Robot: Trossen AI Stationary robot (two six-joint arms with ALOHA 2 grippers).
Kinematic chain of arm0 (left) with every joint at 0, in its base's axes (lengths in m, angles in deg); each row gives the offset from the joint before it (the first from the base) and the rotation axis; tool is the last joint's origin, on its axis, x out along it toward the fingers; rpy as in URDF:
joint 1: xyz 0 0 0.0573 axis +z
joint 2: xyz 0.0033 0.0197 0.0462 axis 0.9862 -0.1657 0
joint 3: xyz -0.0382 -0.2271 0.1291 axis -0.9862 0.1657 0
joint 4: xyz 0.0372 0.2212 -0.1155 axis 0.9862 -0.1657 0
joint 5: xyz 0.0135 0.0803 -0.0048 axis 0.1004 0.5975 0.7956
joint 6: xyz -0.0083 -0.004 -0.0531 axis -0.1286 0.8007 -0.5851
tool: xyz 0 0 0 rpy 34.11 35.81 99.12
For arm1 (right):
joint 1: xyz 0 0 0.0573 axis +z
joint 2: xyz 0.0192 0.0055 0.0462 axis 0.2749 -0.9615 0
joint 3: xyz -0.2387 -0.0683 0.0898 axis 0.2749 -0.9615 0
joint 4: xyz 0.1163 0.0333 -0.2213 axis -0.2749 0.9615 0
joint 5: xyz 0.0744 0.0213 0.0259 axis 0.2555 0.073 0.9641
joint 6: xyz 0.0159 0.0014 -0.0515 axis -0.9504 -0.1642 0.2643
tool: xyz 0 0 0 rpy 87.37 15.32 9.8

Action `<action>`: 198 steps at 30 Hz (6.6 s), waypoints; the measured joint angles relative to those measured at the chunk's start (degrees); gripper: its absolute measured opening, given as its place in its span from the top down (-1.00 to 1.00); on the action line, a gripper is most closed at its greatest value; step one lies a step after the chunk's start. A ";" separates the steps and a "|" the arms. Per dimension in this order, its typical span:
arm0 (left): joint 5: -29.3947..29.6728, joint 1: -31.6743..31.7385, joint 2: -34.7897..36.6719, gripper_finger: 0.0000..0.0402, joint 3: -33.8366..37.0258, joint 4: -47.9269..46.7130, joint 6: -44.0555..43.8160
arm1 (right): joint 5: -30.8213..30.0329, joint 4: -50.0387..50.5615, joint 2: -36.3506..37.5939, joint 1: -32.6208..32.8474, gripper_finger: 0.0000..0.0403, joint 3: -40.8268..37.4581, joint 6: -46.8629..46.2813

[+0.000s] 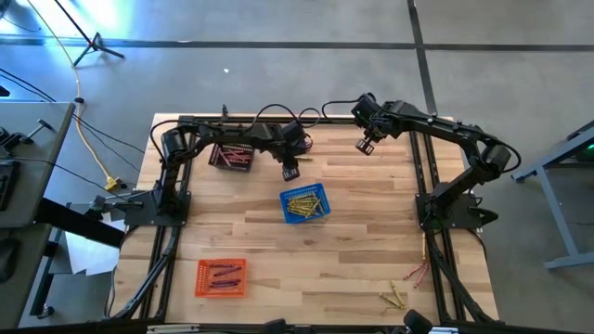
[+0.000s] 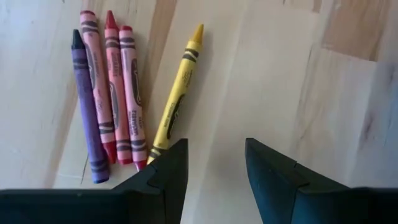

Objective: Sort crayons
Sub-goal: Put the yellow crayon into the blue basket

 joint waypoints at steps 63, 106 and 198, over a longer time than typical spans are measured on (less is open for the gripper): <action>3.13 2.11 -1.42 0.28 -0.33 -1.32 18.97 | 0.00 -0.04 0.00 0.00 0.92 0.00 0.00; 0.04 1.75 -3.81 0.59 -2.09 -7.28 3.36 | 0.31 -0.51 -0.02 0.00 0.92 -0.02 0.00; 5.81 -17.62 -3.05 1.00 -32.39 -44.72 -13.98 | 2.38 -1.24 -0.02 0.00 0.92 -0.02 0.00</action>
